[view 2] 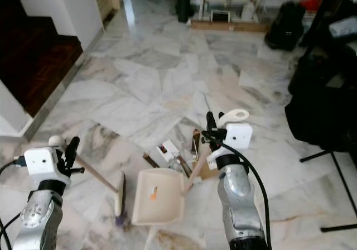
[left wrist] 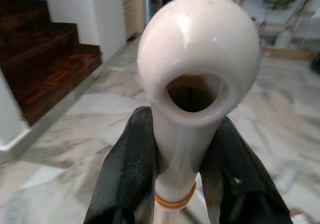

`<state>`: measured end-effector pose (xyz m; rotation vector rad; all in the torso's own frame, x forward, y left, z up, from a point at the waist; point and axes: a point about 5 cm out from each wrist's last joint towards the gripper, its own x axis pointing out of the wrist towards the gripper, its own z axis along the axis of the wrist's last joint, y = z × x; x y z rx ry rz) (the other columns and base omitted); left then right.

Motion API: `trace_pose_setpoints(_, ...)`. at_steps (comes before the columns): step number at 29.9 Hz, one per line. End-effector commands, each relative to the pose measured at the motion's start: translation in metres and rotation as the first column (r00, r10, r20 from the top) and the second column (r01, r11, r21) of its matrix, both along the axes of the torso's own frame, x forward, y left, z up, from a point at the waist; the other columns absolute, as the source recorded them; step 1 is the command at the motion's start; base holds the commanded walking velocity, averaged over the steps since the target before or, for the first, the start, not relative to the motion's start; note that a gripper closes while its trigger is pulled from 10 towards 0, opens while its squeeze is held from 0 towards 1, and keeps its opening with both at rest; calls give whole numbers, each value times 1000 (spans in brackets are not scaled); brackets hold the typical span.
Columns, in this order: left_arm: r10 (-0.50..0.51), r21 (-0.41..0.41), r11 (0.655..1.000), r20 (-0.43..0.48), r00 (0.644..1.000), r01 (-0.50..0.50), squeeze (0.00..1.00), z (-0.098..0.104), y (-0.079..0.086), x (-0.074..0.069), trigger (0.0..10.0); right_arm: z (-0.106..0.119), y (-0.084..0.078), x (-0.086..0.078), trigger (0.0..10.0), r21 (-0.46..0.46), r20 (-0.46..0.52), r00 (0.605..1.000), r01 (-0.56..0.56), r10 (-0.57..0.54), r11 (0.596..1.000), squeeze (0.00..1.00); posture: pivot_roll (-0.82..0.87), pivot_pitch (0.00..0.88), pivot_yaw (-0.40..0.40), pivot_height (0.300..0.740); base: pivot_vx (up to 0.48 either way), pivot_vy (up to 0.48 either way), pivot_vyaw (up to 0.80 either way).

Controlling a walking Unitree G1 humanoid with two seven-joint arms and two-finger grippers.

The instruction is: Sweep floor

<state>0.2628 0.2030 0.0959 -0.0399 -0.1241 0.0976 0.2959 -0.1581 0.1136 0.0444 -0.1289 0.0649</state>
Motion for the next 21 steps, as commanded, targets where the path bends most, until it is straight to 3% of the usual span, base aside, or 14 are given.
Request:
trace_pose_setpoints(1,7,13,1000,43,999,-7,0,9,5,0,10000,14,4,4,10000,-13,60,998,-12,13,1000,0,1,87,25,740,326,0,0)
trace_pose_setpoints(6,6,12,1000,43,999,-7,0,9,4,0,10000,14,4,5,10000,0,47,999,-13,13,1000,0,0,87,24,740,329,0,0)
trace_pose_setpoints(10,3,12,1000,42,999,-3,0,8,3,0,10000,14,4,5,10000,1,52,998,-17,17,1000,0,-4,82,26,740,328,0,-800)
trace_pose_setpoints(21,-14,18,1000,53,999,13,0,10,2,2,10000,16,5,5,10000,4,68,997,-18,18,1000,0,-7,59,31,740,328,0,0)
